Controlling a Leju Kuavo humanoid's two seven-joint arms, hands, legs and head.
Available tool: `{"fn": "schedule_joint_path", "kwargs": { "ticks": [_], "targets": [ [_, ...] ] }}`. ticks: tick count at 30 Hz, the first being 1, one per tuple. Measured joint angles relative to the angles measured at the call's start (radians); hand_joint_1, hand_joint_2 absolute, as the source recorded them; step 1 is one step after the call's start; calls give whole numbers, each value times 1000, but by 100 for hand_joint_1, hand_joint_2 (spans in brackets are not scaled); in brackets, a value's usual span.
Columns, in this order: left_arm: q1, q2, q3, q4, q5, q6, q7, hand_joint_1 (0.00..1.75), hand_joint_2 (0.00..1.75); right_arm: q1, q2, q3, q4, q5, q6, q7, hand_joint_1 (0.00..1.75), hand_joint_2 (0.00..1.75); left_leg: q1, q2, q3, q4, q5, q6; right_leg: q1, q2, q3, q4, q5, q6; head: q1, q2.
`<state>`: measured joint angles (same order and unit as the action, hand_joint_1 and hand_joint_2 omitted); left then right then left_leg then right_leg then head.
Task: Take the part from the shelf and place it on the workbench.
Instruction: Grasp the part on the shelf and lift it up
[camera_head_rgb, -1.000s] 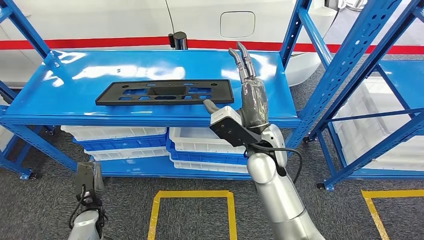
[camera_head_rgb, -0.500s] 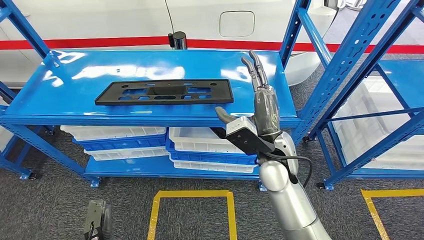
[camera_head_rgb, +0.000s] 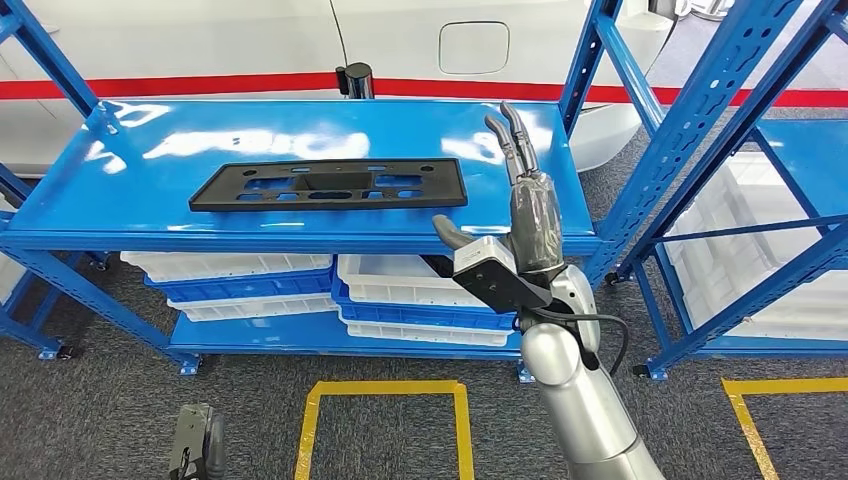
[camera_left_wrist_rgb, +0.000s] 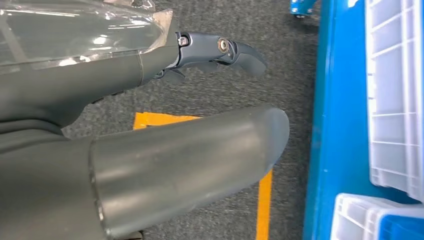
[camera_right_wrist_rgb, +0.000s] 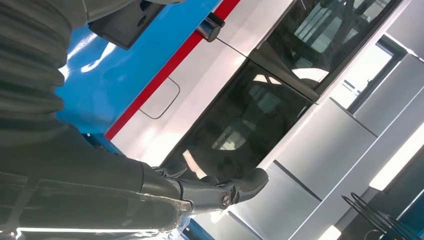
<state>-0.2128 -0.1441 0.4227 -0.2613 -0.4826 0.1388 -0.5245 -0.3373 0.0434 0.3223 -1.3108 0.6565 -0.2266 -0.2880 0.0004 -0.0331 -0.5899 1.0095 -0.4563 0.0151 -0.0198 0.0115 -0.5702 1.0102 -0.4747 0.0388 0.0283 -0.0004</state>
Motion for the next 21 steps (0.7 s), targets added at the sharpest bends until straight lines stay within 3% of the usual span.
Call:
{"fn": "schedule_joint_path", "kwargs": {
  "ticks": [4,21],
  "targets": [
    [13,7,8,5,8,14,24,0,0,1,-6,0,-1,-4,1,-2,0,175,0,0,0,0,0,0,0,0,0,0,0,0,0,0],
    [33,21,43,10,19,19,-15,0,0,-53,7,27,29,-10,17,-13,0,175,0,0,0,0,0,0,0,0,1,0,0,0,0,0]
  ]
}}
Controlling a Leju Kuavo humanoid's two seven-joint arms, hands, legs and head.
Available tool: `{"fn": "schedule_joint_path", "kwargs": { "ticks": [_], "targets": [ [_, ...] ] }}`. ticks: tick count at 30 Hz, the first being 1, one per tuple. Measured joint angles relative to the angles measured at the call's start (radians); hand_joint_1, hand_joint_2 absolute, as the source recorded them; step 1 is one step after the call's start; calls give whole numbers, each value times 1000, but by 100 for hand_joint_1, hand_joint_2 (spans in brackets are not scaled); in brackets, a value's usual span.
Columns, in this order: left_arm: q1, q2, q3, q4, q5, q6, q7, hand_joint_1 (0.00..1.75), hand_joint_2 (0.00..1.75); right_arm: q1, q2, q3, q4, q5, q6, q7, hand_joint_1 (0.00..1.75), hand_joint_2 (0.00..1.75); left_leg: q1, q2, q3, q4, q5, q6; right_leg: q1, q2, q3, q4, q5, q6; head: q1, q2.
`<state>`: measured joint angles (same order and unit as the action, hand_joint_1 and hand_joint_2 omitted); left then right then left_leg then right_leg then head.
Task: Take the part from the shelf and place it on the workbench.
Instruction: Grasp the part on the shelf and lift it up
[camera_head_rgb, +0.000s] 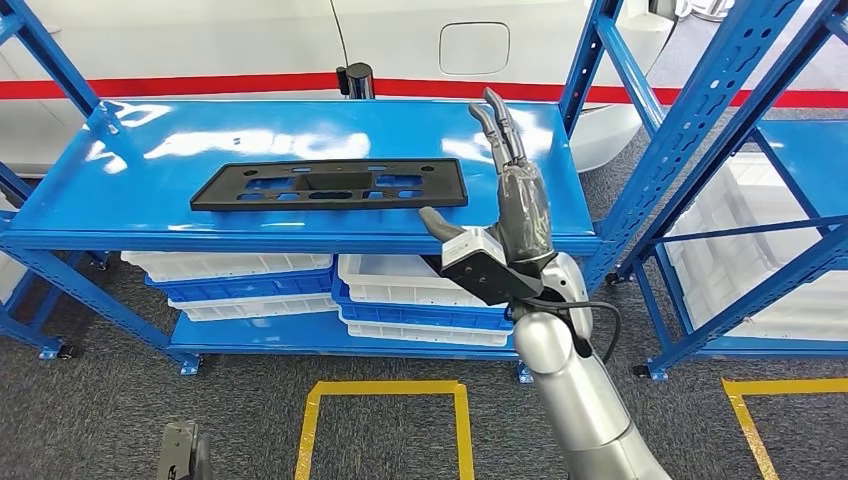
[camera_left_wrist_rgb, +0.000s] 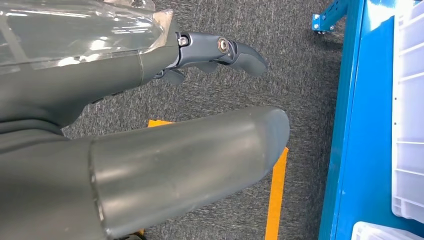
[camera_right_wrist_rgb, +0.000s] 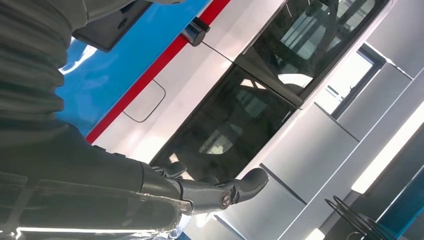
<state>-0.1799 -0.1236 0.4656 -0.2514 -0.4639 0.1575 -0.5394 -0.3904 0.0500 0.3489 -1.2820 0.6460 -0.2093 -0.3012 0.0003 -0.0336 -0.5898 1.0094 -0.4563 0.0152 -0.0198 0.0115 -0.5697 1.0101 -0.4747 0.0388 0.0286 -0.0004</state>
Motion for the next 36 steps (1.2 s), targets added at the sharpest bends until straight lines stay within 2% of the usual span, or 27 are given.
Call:
{"fn": "schedule_joint_path", "kwargs": {
  "ticks": [36],
  "targets": [
    [-25,17,28,0,14,9,-73,0,0,-23,2,2,41,-2,0,-6,0,175,0,0,0,0,0,0,0,0,0,0,0,0,0,0]
  ]
}}
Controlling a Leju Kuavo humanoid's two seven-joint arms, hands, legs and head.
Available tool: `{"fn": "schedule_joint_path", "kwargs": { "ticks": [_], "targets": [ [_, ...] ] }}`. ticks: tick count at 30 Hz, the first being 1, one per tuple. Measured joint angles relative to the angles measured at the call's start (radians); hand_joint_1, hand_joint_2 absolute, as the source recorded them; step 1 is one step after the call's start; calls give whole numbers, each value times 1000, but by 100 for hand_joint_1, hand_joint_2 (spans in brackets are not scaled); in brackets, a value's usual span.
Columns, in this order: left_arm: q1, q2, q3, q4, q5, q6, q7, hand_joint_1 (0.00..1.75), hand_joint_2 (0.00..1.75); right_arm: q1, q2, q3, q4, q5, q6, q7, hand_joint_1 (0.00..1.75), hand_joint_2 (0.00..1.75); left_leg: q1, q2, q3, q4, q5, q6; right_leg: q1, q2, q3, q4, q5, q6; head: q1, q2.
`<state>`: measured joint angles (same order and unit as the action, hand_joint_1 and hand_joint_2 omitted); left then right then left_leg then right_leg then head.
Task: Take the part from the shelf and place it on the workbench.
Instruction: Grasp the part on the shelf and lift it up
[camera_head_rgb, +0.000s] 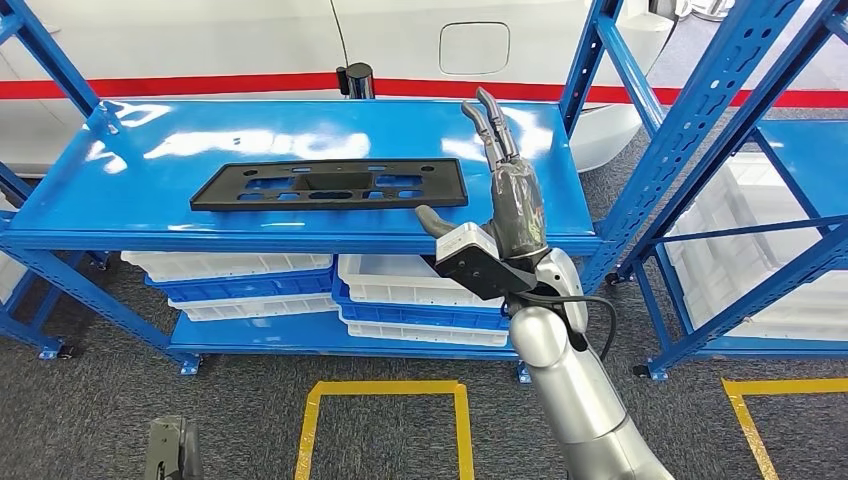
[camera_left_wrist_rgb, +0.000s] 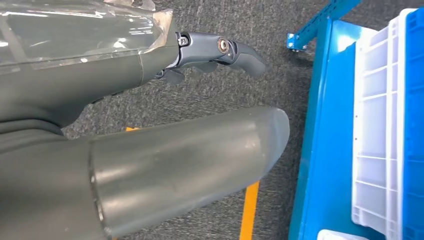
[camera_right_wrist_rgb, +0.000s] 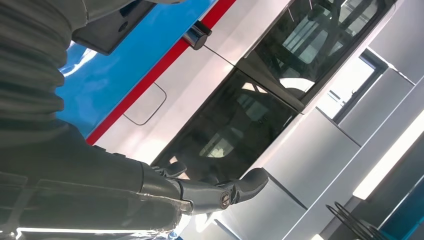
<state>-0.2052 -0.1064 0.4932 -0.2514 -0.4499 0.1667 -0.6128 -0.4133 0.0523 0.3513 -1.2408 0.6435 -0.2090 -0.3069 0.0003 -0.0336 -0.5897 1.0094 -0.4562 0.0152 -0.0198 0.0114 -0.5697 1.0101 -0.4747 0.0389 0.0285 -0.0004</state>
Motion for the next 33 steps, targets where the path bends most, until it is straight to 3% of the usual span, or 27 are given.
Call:
{"fn": "schedule_joint_path", "kwargs": {
  "ticks": [28,33],
  "targets": [
    [-29,37,32,-3,32,13,-55,0,0,-18,0,0,25,-21,-1,-11,0,175,0,0,0,0,0,0,0,0,0,0,0,0,0,0],
    [-32,52,33,-76,145,39,-83,0,0,-12,0,0,24,-16,-1,-11,0,175,1,0,0,0,0,0,0,0,0,0,0,0,0,0]
  ]
}}
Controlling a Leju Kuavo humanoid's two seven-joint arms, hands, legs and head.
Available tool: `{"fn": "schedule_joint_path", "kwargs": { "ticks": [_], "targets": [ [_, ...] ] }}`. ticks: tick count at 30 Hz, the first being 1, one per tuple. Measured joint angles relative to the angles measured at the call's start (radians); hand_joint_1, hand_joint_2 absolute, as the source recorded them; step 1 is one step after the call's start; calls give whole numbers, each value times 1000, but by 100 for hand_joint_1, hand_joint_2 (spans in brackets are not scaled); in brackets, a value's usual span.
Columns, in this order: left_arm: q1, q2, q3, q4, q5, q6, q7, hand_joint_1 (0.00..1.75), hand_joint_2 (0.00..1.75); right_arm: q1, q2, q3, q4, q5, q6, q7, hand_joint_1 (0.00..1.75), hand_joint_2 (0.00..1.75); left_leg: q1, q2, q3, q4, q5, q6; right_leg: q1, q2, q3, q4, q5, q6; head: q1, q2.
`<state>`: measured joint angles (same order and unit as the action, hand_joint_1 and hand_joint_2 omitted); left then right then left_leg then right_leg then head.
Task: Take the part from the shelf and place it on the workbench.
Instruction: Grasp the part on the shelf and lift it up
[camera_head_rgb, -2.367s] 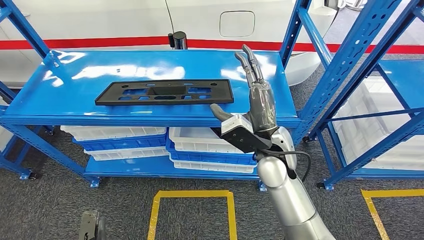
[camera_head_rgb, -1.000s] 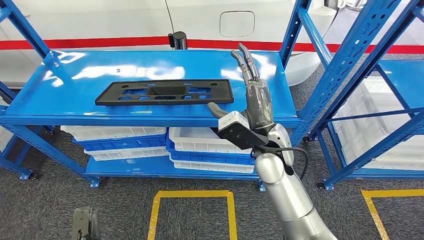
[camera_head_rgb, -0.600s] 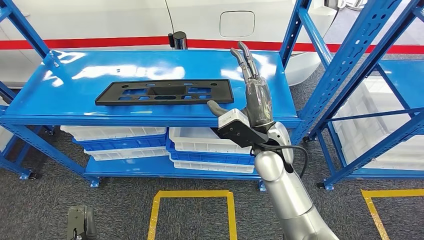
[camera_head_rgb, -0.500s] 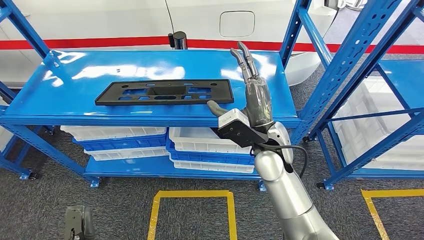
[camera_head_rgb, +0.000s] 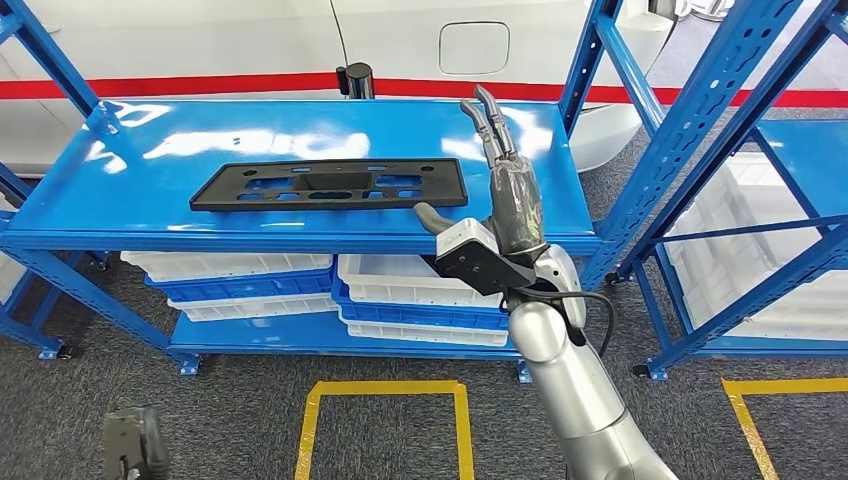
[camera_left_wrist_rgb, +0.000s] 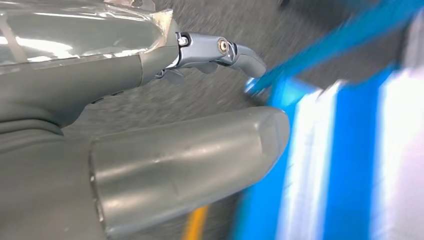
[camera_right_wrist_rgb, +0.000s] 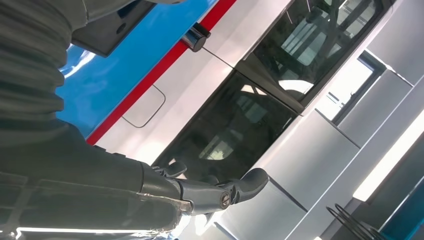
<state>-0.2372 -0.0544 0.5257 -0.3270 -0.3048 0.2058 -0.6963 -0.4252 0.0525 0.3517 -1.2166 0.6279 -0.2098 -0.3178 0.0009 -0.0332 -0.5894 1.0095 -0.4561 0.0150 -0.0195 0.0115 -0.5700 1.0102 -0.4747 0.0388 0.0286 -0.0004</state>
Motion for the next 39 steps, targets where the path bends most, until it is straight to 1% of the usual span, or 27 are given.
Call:
{"fn": "schedule_joint_path", "kwargs": {
  "ticks": [3,5,8,11,18,25,28,32,36,39],
  "targets": [
    [-10,31,-31,-100,120,16,-2,0,0,12,0,0,-2,7,0,0,0,175,1,-1,0,0,0,0,0,0,0,0,0,0,0,0],
    [-23,55,-55,-165,159,26,-4,0,0,17,0,-1,-3,13,0,0,0,175,1,-1,0,0,1,0,1,0,0,0,0,0,0,0],
    [-44,82,-82,-241,172,45,-4,0,0,22,1,-2,-9,21,0,1,0,175,1,-1,0,0,1,-1,1,0,1,1,0,0,0,0],
    [-57,98,-103,-294,172,61,-4,0,0,27,2,-3,-19,30,0,5,0,175,1,0,1,0,1,-1,1,0,1,1,0,0,0,0],
    [-71,122,-133,-364,179,81,-4,0,0,42,1,-10,-38,37,1,15,0,175,0,0,1,0,1,-1,0,0,1,1,0,0,0,0],
    [-78,135,-139,-376,180,79,-4,0,0,43,2,-10,-38,39,6,13,0,175,0,0,1,0,1,-1,0,0,1,1,0,0,0,0],
    [-76,132,-142,-374,179,41,-4,0,0,42,3,-10,-38,35,8,9,0,175,0,0,1,0,1,-1,0,0,1,1,0,0,0,0],
    [-67,115,-145,-341,183,-11,-4,0,0,42,7,-11,-38,30,11,-3,0,175,0,0,1,0,1,-1,0,0,1,1,0,0,0,0],
    [-51,94,-170,-284,211,0,-4,0,0,48,12,-16,-38,34,11,-4,0,175,-1,0,1,0,1,0,0,0,1,0,0,0,0,0],
    [-41,71,-182,-203,191,0,-4,0,0,69,17,-28,-46,38,3,6,0,175,-1,-1,1,0,0,0,-1,0,1,0,0,0,0,0]
  ]
}}
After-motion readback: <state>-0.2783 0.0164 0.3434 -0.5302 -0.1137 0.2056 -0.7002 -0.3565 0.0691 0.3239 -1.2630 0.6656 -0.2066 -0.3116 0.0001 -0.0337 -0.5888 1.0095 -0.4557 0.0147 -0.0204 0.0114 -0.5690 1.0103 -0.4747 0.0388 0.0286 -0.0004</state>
